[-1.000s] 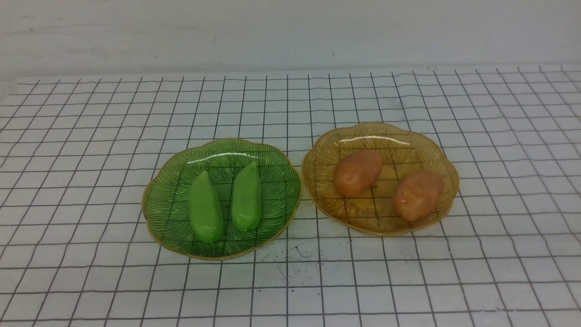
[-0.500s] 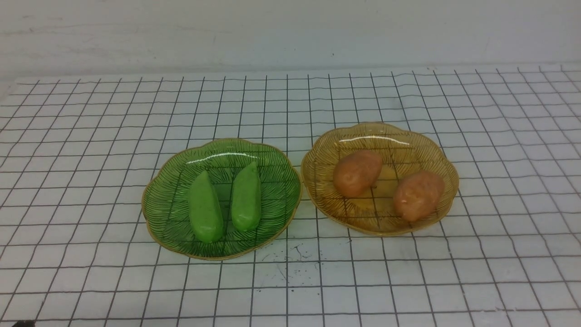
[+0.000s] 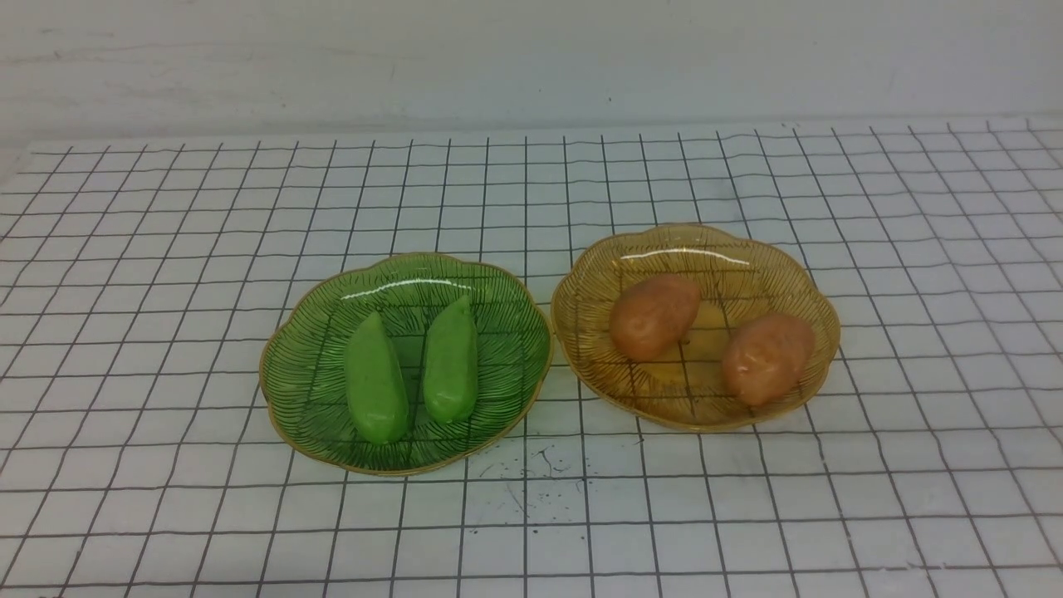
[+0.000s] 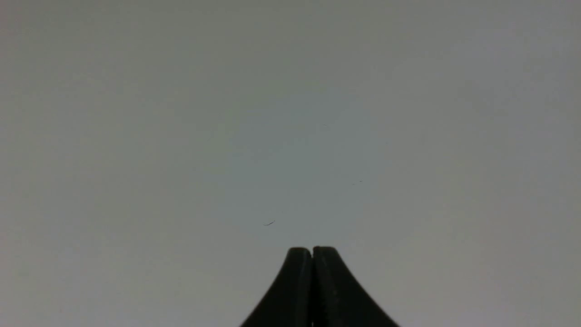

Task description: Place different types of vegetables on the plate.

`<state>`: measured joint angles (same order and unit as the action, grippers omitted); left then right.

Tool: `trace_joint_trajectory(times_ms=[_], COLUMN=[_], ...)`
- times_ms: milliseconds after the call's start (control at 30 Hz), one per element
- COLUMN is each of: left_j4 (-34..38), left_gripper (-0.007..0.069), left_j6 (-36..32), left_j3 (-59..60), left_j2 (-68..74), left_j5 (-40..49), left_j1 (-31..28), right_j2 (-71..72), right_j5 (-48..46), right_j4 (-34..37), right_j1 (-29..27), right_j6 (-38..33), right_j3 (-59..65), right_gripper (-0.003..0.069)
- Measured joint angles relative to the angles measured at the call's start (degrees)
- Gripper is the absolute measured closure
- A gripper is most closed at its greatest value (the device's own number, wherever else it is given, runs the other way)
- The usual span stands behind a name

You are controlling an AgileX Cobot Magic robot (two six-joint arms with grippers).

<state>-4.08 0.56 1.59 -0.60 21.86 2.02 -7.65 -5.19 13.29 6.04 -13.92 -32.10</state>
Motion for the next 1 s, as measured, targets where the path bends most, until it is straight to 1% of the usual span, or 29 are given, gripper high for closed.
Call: trace_joint_trajectory(times_ms=[433,600,633,700,733,833,867,933,1000], left_j4=[0.1,0.1,0.1,0.1,0.1,0.1,0.1,0.1,0.1], left_gripper=[0.0632,0.0632,0.0632,0.0632,0.0632,0.0632,0.0632,0.0632,0.0632], left_j6=[0.1,0.1,0.1,0.1,0.1,0.1,0.1,0.1,0.1], left_j3=[0.0,0.0,0.0,0.0,0.0,0.0,0.0,0.0,0.0], left_j2=[0.0,0.0,0.0,0.0,0.0,0.0,0.0,0.0,0.0], left_j5=[0.0,0.0,0.0,0.0,0.0,0.0,0.0,0.0,0.0], left_j1=[0.0,0.0,0.0,0.0,0.0,0.0,0.0,0.0,0.0], right_j2=[0.0,0.2,0.5,0.5,0.5,0.7,0.7,1.5,3.3], right_j5=[0.0,0.0,0.0,-0.1,-0.6,-2.7,-2.9,-4.8,-7.1], right_j4=[0.0,-2.1,-4.4,-6.2,-9.1,-12.1,-12.1,-12.2,-11.6], right_j1=[0.0,-0.3,-0.9,-1.4,-2.4,-3.7,-3.8,-4.4,-4.9], right_j6=[0.0,-1.4,-1.8,-2.2,-2.4,-2.5,-2.5,-1.0,1.8], right_j3=[0.0,1.5,3.8,5.8,9.1,18.1,18.7,26.9,31.9], right_gripper=[0.0674,0.0674,0.0674,0.0674,0.0674,0.0674,0.0674,0.0674,0.0674])
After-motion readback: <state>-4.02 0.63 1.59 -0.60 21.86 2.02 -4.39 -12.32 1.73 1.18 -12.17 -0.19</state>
